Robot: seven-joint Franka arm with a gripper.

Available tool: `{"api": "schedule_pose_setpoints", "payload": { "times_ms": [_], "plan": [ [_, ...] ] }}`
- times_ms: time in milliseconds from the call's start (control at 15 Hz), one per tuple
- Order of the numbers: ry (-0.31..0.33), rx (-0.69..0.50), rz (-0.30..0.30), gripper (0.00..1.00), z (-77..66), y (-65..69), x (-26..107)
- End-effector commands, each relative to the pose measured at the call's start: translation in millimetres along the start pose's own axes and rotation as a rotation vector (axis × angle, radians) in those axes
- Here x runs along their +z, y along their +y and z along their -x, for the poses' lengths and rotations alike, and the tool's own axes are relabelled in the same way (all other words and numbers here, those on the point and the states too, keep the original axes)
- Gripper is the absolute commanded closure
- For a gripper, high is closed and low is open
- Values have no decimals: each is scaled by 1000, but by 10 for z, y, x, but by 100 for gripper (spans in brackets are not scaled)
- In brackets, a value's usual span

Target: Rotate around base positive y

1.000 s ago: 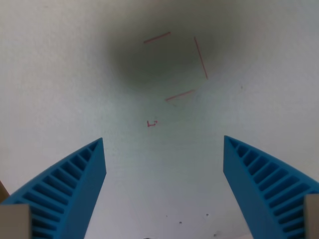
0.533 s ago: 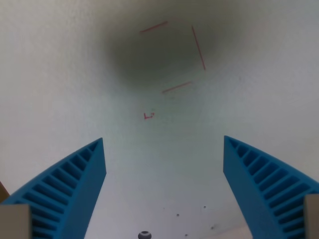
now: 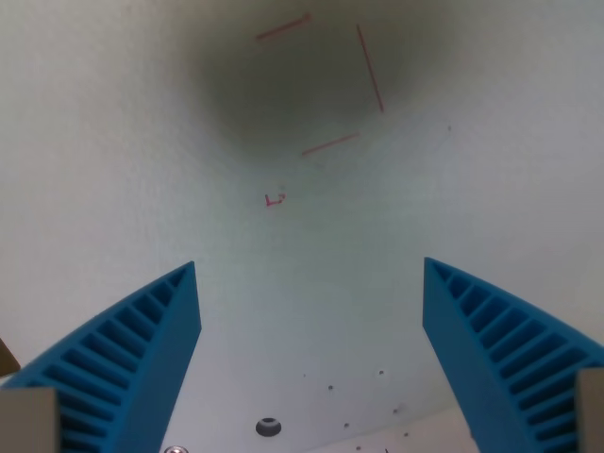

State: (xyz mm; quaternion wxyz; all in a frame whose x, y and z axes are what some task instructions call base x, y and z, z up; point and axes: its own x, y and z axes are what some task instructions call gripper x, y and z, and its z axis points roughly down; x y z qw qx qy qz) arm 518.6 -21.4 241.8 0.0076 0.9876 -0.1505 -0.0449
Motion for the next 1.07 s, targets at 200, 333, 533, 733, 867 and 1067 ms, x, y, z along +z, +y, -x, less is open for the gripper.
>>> {"api": "schedule_pose_setpoints", "payload": {
  "times_ms": [200,333,533,733,867,1067],
  "plan": [
    [-225,0,73,0,-94,-25,-56],
    [-248,0,80,0,-94,-25,-56],
    [-281,0,90,0,-94,-25,-56],
    [-315,0,100,0,-94,-25,-56],
    [-337,0,107,0,-94,-25,-56],
    [-370,0,118,0,-94,-25,-56]
  ]
}}
